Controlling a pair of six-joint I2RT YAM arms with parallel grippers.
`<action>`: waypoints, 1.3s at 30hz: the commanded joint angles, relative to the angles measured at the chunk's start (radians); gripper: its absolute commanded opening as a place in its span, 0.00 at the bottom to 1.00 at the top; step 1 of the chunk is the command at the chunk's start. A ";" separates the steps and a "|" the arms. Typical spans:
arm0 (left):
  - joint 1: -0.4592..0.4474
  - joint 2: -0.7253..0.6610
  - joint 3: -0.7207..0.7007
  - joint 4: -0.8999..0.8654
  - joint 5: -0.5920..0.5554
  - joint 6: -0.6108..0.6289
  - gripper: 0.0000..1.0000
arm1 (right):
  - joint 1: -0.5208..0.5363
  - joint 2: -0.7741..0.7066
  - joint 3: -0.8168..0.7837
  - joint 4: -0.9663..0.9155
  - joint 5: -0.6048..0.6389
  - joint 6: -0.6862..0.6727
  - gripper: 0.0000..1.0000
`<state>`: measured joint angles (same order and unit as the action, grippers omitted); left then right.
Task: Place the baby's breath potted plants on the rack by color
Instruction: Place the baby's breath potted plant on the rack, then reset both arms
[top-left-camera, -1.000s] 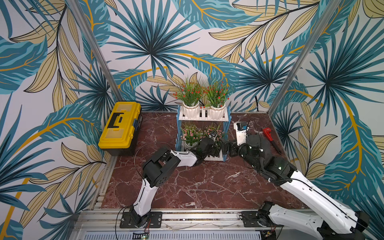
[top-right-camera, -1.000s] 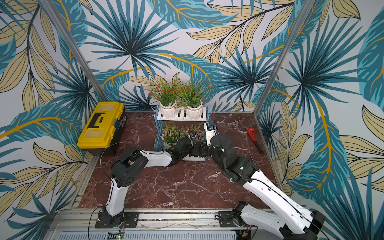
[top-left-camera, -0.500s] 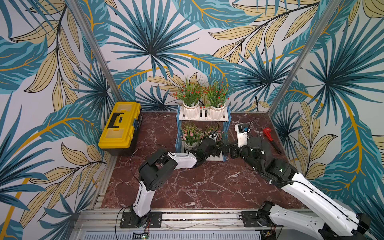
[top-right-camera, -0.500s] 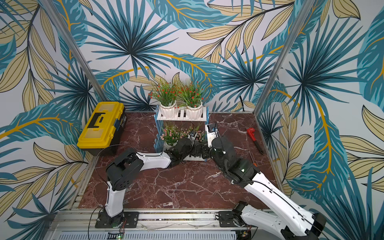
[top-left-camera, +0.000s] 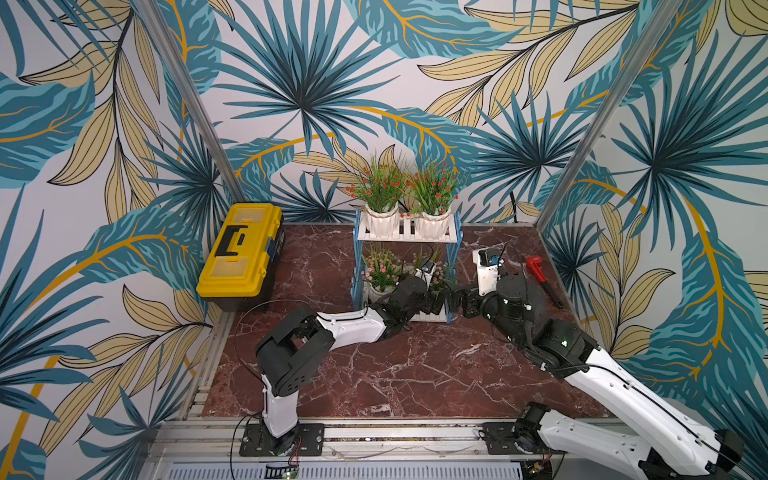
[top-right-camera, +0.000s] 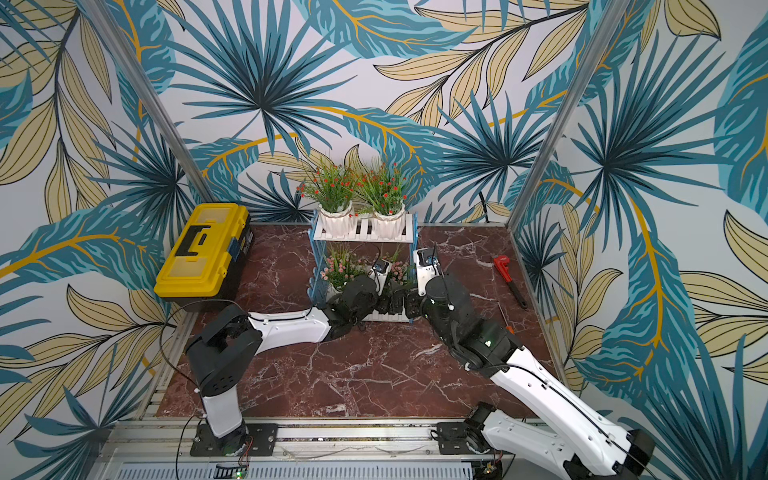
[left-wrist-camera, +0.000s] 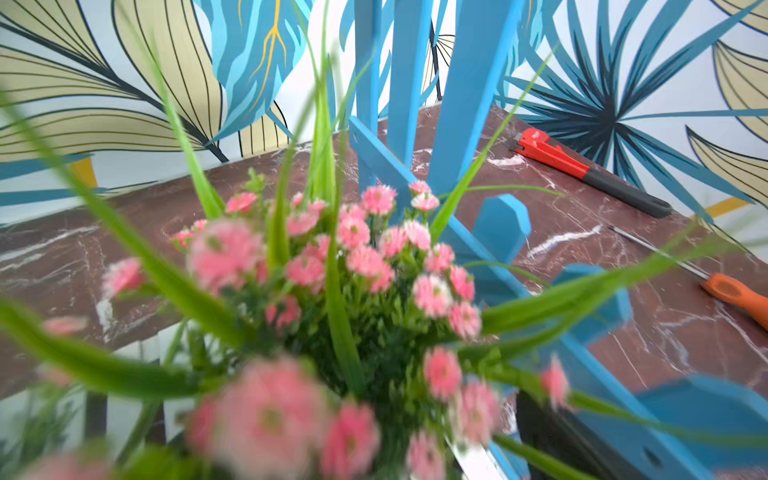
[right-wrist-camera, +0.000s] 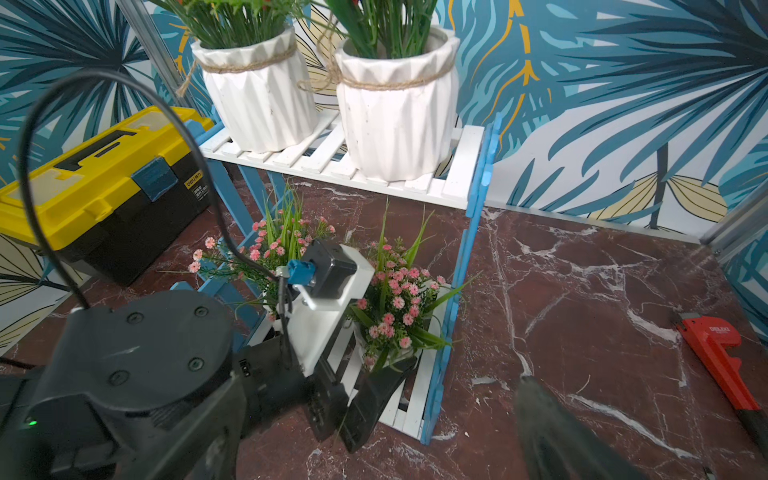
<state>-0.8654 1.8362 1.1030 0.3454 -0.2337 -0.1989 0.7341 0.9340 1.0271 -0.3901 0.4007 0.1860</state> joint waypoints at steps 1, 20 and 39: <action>-0.007 -0.102 -0.028 -0.012 0.031 -0.022 0.99 | 0.003 -0.018 -0.021 0.005 0.026 -0.013 1.00; -0.003 -0.562 -0.206 -0.440 0.016 -0.203 0.99 | -0.012 0.059 0.062 -0.125 0.205 0.093 1.00; 0.670 -0.778 -0.305 -0.630 0.046 -0.096 0.99 | -0.457 0.173 -0.190 0.346 -0.001 0.062 1.00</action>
<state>-0.2565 1.0393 0.8562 -0.3405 -0.2379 -0.3607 0.3130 1.1011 0.9268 -0.2806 0.4675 0.2668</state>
